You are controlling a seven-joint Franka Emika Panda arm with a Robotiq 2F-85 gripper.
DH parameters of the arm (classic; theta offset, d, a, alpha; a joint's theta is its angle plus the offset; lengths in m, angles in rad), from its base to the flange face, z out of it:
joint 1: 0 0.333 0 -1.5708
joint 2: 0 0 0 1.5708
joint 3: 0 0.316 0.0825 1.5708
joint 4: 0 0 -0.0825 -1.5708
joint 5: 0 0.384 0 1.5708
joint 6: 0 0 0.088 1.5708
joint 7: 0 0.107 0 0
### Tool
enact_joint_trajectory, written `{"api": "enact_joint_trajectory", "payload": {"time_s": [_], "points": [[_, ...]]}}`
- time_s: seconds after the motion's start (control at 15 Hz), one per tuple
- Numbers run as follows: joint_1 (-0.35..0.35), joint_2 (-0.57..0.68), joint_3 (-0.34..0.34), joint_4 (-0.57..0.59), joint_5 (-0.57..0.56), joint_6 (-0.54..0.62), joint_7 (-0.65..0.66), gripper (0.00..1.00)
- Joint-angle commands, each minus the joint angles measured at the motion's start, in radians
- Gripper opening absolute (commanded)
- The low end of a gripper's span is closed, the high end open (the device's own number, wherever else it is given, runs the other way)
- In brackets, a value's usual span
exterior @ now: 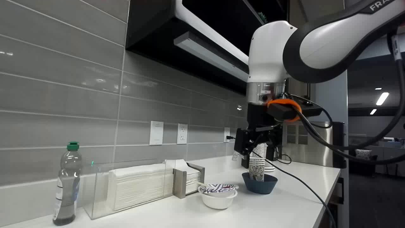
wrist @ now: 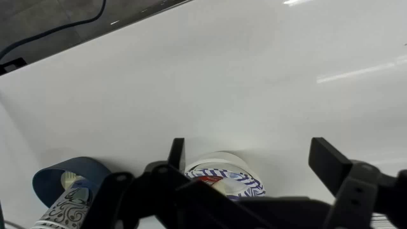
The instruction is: Put the striped bowel on the hand towel holder
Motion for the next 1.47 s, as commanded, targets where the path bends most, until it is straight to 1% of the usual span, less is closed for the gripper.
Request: {"api": "enact_joint_trajectory", "payload": {"time_s": [0.0,0.33,0.47,0.67,0.73,0.8,0.87,1.0,1.07,1.13,1.2,1.27,1.4], "points": [[0.042,0.005,-0.039,0.002,-0.015,-0.004,0.011,1.00],[0.042,0.005,-0.039,0.002,-0.015,-0.004,0.011,1.00],[0.005,0.003,-0.057,0.002,-0.096,0.031,0.048,1.00],[-0.051,0.016,-0.132,0.015,-0.188,0.068,0.086,1.00],[-0.079,0.027,-0.178,0.023,-0.195,0.101,0.093,1.00],[-0.099,0.040,-0.204,0.035,-0.205,0.121,0.113,1.00],[-0.112,0.070,-0.265,0.060,-0.144,0.143,0.066,1.00],[-0.130,0.127,-0.347,0.105,-0.066,0.174,0.013,1.00],[-0.127,0.160,-0.391,0.135,0.004,0.171,-0.040,1.00],[-0.126,0.175,-0.414,0.159,0.054,0.149,-0.068,1.00],[-0.126,0.105,-0.385,0.084,-0.033,0.160,-0.022,1.00],[-0.128,0.131,-0.413,0.108,0.001,0.160,-0.051,1.00],[-0.126,0.164,-0.429,0.136,0.020,0.160,-0.063,1.00]]}}
